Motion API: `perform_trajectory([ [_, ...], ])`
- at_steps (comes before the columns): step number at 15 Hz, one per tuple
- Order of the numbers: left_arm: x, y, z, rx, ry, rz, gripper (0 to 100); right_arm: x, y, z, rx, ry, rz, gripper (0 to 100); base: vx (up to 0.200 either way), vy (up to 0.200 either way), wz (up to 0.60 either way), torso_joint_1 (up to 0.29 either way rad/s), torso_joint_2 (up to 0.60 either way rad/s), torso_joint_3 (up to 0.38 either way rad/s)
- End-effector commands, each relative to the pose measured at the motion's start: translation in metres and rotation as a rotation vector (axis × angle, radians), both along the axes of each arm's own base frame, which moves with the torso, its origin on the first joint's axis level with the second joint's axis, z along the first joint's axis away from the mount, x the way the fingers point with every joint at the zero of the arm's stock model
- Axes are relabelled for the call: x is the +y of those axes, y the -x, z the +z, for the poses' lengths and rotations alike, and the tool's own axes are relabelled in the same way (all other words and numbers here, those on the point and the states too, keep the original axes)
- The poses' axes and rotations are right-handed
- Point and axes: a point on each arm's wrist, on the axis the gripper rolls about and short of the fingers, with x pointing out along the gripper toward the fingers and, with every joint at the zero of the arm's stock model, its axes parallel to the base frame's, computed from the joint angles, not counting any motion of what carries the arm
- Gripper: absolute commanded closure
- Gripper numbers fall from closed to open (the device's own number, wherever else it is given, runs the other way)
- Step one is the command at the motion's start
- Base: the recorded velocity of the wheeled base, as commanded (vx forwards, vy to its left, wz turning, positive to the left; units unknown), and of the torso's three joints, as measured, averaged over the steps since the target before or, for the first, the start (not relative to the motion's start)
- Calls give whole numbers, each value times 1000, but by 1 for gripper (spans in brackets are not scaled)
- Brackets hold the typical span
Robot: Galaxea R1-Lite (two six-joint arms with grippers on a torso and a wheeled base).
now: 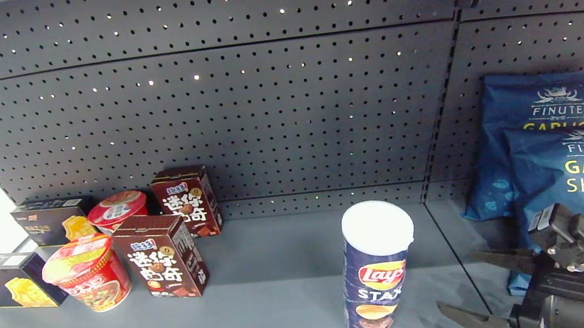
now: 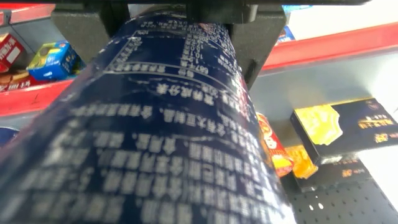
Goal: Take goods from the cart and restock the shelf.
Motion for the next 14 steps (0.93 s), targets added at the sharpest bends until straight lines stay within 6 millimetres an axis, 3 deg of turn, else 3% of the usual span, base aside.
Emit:
perform_trajectory([
  [1,0,0,20,-24,4,0,100,-2,10,9,-5,23,-28,0,0,0,0,0,0,0],
  [4,-4,-15,63,0,-9,-99,100,-3,14,6,53,82,-51,0,0,0,0,0,0,0],
  [7,-14,-40,90,70,-21,-275,100,-1,12,0,93,85,-51,0,0,0,0,0,0,0],
  [10,-28,-77,117,150,-19,-425,100,7,6,-8,131,108,-37,0,0,0,0,0,0,0],
  [14,-41,-112,122,247,-14,-574,100,8,7,-10,140,116,-27,0,0,0,0,0,0,0],
])
